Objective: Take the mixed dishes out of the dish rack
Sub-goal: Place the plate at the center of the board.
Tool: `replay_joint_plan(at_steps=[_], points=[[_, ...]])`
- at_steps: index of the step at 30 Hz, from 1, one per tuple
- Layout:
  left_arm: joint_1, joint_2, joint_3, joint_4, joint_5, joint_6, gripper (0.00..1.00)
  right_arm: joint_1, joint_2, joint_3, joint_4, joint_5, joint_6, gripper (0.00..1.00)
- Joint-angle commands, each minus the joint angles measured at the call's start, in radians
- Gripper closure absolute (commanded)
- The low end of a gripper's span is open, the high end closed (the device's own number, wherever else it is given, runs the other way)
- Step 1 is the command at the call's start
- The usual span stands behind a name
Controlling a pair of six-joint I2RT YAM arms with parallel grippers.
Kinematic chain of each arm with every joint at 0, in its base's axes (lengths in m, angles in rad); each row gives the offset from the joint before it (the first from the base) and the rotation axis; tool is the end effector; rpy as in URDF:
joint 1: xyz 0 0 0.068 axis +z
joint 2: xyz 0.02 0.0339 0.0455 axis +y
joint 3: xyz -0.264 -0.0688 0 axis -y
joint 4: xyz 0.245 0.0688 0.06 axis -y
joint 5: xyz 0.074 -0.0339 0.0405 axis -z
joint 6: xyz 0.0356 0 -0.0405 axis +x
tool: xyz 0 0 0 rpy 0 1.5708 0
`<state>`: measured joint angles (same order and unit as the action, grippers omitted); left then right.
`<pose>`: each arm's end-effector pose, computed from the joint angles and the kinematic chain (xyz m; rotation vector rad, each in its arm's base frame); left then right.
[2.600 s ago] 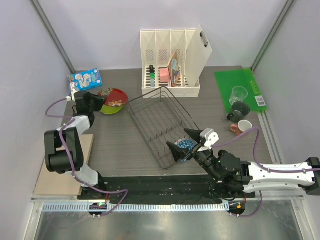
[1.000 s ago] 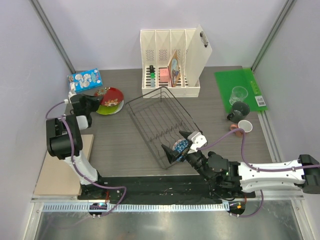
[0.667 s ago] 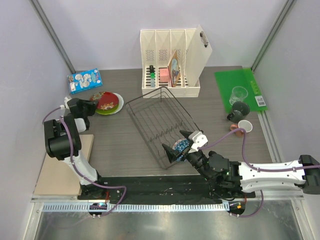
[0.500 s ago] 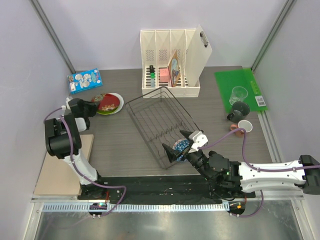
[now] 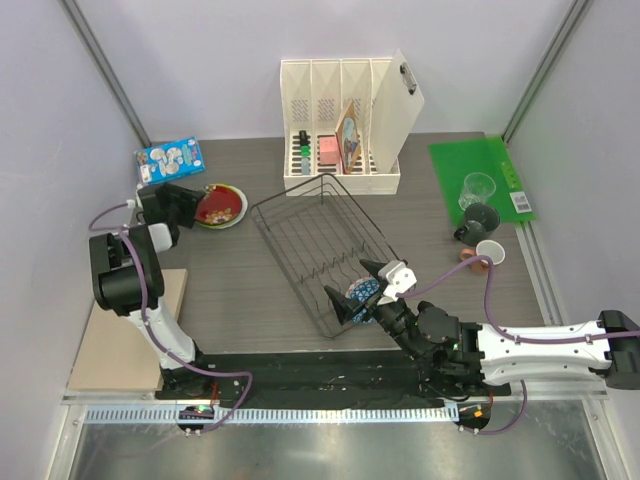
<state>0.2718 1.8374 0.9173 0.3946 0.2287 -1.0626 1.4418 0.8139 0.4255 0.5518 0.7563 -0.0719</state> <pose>0.3679 0.0942 0.1551 -1.2232 1.7837 -0.7076 0.0483 0.1821 0.2844 -0.4639 1.4044 0.5865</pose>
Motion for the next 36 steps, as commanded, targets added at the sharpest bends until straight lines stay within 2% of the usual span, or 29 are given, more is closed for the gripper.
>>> replay_joint_plan(at_steps=[1, 7, 11, 13, 22, 36], points=[[-0.002, -0.024, 0.048, -0.141, -0.005, 0.05, 0.38, -0.004, -0.01, -0.002, 0.051, 0.002, 0.029, 0.0], [-0.003, -0.073, 0.091, -0.367, -0.022, 0.075, 0.34, -0.006, 0.005, -0.002, 0.062, -0.005, 0.034, 0.0], [-0.013, -0.07, 0.153, -0.61, -0.041, 0.125, 0.34, -0.006, 0.011, -0.002, 0.071, -0.009, 0.032, 0.0], [-0.02, -0.058, 0.179, -0.675, -0.037, 0.157, 0.34, -0.006, 0.013, -0.001, 0.071, -0.015, 0.032, 0.0], [-0.063, -0.006, 0.302, -0.836, -0.048, 0.217, 0.34, -0.007, -0.012, -0.008, 0.06, -0.015, 0.046, 0.0], [-0.089, 0.007, 0.333, -0.95, -0.011, 0.222, 0.32, -0.008, -0.03, -0.021, 0.059, -0.006, 0.044, 0.0]])
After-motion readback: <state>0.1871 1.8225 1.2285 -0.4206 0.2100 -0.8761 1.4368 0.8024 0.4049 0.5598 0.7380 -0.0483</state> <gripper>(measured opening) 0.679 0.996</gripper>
